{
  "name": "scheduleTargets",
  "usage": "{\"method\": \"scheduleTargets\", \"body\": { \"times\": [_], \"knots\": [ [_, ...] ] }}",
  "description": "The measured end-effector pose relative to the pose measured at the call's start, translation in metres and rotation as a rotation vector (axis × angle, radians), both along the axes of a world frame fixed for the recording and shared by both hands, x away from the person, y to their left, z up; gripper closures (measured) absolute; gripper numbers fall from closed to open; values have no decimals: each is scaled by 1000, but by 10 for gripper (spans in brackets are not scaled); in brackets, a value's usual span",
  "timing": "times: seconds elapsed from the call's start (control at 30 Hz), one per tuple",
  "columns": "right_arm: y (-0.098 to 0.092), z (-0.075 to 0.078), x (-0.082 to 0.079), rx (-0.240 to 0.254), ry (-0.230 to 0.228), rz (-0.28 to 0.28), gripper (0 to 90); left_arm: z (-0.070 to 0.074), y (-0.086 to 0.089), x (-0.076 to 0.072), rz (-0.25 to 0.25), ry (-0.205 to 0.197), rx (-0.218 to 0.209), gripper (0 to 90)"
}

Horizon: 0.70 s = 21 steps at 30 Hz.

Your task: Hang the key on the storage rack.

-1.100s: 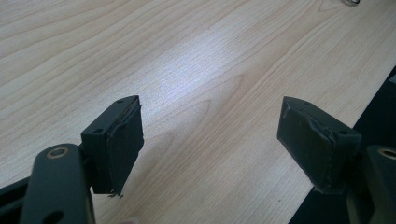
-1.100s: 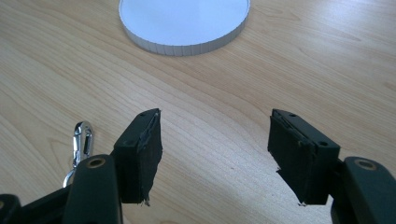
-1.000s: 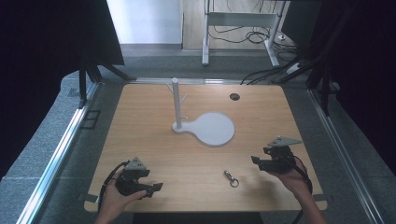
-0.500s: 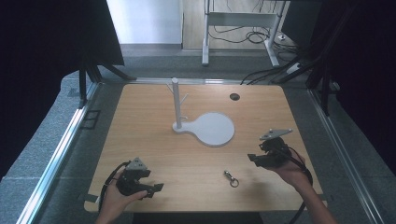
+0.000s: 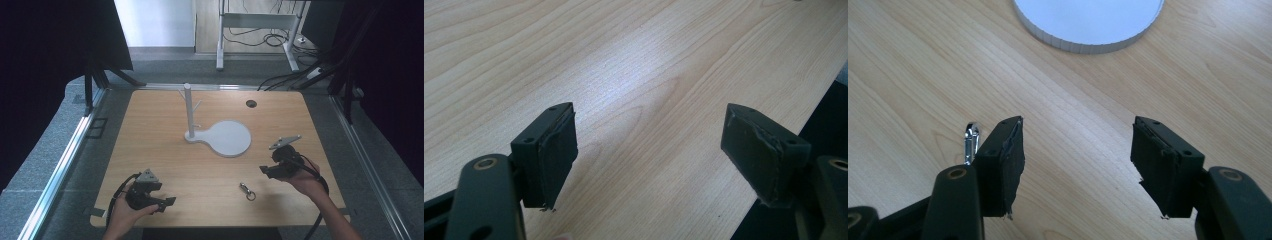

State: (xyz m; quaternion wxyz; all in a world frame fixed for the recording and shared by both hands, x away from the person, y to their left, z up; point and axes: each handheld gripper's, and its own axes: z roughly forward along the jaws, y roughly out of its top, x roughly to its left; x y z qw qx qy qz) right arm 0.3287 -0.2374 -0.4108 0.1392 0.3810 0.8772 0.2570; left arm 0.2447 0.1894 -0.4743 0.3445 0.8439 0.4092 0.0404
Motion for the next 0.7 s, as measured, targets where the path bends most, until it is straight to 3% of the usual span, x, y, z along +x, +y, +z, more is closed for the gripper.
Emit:
{"method": "scheduleTargets", "body": {
  "times": [0.7],
  "knots": [
    [32,-17,0,-67,122,73,475,0,-1,-1,-6,1,-4,229]
  ]
}}
